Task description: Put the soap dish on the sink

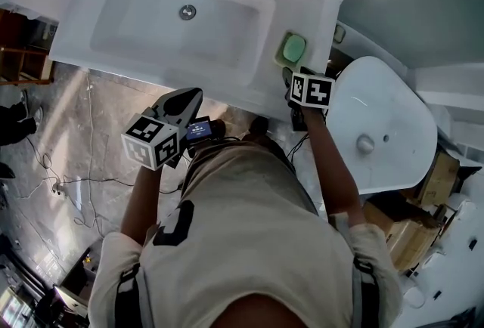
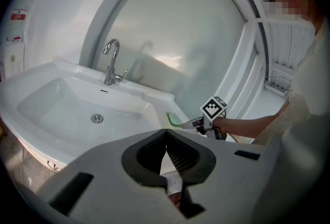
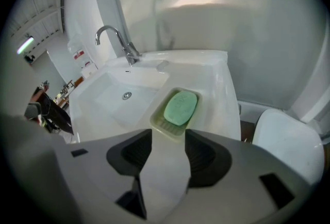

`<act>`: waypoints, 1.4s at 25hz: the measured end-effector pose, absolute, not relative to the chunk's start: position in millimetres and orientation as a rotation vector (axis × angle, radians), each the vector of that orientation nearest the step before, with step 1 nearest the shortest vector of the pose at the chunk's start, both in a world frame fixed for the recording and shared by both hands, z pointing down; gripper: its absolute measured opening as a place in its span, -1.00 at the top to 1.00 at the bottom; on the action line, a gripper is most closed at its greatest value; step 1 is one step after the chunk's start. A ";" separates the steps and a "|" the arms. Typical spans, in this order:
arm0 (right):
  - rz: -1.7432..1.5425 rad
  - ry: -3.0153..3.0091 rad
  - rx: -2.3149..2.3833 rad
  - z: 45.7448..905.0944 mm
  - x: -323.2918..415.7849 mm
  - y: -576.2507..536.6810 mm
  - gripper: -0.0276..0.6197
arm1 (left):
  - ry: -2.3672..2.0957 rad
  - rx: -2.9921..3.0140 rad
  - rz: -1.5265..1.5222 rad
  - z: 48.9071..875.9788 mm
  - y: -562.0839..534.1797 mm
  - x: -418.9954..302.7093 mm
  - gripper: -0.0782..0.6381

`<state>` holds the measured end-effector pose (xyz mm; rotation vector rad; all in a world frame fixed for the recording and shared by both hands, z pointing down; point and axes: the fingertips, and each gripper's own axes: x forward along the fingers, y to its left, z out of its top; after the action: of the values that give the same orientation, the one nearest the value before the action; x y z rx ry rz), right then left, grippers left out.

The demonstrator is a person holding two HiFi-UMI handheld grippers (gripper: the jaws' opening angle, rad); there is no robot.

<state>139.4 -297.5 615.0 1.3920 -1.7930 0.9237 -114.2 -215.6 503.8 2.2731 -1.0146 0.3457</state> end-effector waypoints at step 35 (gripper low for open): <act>1.843 -2.676 1.137 437.2 15.8 -177.9 0.88 | -0.708 2.537 0.289 473.3 -196.7 -94.9 0.73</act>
<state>15.8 -177.9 437.2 1.1371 -2.6761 1.8429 -94.9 -196.7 473.3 2.5372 -0.7082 0.2887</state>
